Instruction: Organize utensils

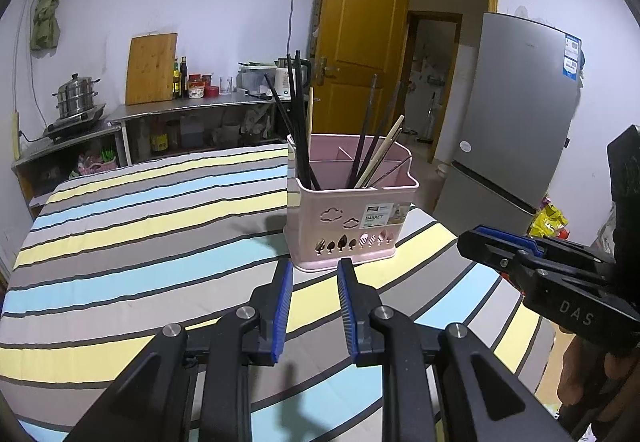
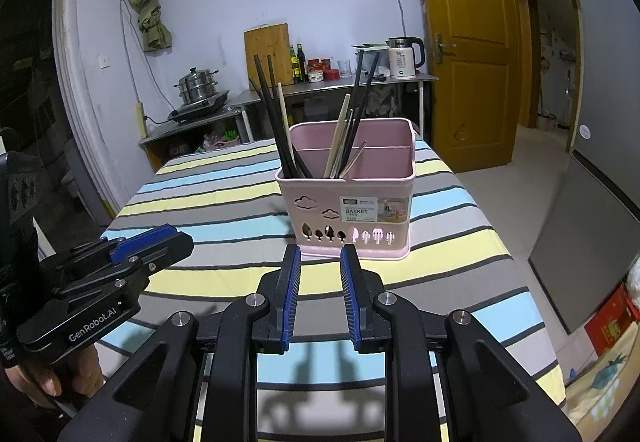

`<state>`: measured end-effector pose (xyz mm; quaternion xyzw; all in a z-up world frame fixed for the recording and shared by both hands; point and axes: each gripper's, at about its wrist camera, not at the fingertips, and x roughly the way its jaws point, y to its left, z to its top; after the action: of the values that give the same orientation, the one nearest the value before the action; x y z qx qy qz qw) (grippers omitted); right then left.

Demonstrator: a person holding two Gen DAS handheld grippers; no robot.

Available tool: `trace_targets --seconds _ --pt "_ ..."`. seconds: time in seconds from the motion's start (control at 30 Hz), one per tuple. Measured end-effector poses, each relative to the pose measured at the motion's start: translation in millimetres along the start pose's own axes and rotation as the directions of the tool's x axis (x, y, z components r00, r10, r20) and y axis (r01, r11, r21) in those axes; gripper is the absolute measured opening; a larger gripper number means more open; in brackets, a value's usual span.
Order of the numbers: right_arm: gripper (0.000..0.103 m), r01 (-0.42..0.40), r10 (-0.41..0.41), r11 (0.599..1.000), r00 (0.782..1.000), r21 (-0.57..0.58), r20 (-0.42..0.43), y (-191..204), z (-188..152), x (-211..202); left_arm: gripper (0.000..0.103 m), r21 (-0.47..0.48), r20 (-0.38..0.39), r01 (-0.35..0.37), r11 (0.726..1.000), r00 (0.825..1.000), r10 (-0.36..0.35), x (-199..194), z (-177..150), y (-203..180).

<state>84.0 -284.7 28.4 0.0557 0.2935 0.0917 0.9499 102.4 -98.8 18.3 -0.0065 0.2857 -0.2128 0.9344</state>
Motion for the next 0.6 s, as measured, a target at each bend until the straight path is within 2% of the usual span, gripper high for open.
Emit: trace_targets --seconds 0.6 --pt "0.021 0.001 -0.001 1.0 1.0 0.0 -0.016 2.9 -2.7 1.4 0.022 0.007 0.001 -0.005 1.0 1.0 0.005 -0.4 -0.4 -0.4"
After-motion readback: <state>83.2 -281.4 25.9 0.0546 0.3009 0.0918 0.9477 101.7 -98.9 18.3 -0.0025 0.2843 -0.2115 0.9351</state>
